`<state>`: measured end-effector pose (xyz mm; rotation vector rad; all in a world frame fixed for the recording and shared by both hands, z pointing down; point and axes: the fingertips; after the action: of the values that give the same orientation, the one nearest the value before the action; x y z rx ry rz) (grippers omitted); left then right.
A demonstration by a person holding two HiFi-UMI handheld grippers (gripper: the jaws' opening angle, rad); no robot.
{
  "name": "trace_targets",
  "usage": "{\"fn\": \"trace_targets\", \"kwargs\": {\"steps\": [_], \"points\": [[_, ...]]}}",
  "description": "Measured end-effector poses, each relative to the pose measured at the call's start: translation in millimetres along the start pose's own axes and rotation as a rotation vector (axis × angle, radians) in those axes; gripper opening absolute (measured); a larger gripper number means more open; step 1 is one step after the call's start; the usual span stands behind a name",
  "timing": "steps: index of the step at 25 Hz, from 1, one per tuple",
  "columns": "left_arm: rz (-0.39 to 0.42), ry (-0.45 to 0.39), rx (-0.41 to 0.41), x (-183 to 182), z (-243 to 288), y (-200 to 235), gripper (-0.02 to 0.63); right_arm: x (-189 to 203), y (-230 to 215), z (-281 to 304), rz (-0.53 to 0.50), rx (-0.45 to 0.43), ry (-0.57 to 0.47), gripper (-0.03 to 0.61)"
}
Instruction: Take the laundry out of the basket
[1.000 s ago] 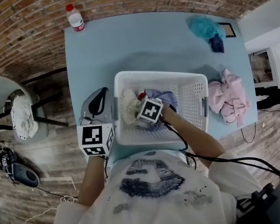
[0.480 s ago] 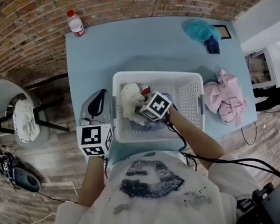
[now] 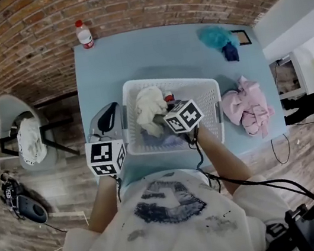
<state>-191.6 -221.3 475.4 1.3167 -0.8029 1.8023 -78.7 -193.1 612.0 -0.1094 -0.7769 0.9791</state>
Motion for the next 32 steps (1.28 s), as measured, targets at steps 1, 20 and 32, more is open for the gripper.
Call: {"fn": "trace_targets", "kwargs": {"steps": [1,20,32], "points": [[0.003,-0.004,-0.001,-2,-2,-1,-0.009,-3,1,-6,0.006,0.004,-0.018,0.155],[0.060,-0.075,0.014,-35,-22,-33,-0.009,-57,33,-116,0.048,0.065,-0.301,0.155],[0.099,-0.140,0.059,-79,-10,-50,-0.009,-91,46,-193,0.029,0.172,-0.505,0.155]]}}
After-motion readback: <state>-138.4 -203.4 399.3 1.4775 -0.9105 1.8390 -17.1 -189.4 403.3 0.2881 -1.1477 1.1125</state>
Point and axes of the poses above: the fingertips, and each gripper's own axes: z forward along the fingers, y to its left, x out of its underside, and after that the axes turned 7 degrees about z, right-handed
